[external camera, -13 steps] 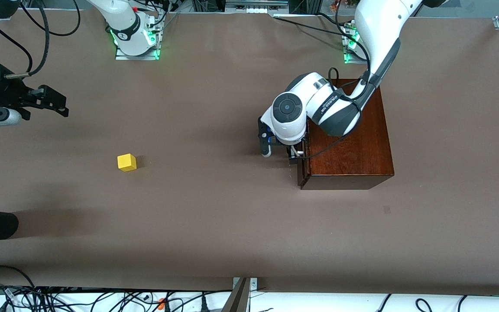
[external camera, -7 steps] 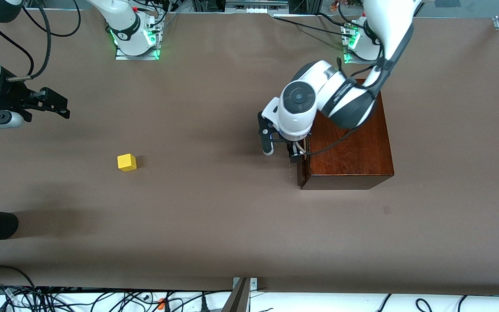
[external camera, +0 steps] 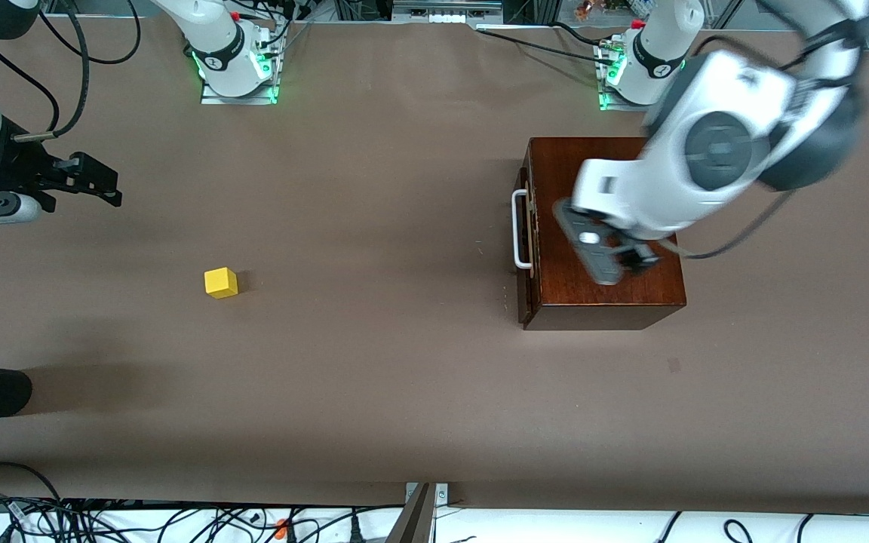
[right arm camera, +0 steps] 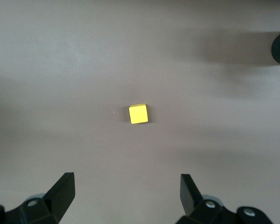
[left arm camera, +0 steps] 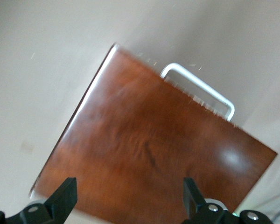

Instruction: Open drawer, take yellow block, close drawer

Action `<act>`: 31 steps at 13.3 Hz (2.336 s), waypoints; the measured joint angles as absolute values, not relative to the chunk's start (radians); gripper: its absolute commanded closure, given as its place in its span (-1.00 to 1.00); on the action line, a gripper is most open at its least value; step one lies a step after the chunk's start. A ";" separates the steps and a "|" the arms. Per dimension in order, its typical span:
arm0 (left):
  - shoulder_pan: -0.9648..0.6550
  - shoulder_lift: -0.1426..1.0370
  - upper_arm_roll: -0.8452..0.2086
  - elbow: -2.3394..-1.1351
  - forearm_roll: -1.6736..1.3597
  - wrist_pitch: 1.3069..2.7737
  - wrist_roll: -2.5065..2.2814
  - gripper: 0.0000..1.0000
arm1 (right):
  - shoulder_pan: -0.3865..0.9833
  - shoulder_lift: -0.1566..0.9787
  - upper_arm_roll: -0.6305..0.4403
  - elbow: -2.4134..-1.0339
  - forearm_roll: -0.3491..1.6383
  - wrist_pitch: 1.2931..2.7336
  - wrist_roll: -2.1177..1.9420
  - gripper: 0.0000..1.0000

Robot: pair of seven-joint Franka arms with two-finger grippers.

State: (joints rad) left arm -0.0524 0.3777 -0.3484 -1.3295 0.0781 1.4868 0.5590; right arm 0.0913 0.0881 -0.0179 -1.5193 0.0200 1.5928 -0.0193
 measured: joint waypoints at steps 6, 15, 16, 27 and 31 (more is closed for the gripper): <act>0.078 0.366 -0.339 -1.218 0.090 1.349 0.462 -1.00 | 0.091 0.088 -0.018 -1.519 0.020 1.603 -0.019 -1.00; 0.071 0.359 -0.340 -1.194 0.177 1.313 0.326 -1.00 | 0.091 0.088 -0.018 -1.519 0.020 1.605 -0.019 -1.00; 0.068 0.359 -0.344 -1.186 0.215 1.313 0.326 -1.00 | 0.091 0.088 -0.018 -1.519 0.020 1.605 -0.019 -1.00; -0.007 0.148 -0.114 -1.489 0.073 1.652 -0.052 -1.00 | 0.091 0.088 -0.018 -1.519 0.020 1.605 -0.019 -1.00; -0.032 -0.013 -0.068 -1.692 0.070 1.690 -0.022 -1.00 | 0.091 0.088 -0.018 -1.518 0.020 1.605 -0.019 -1.00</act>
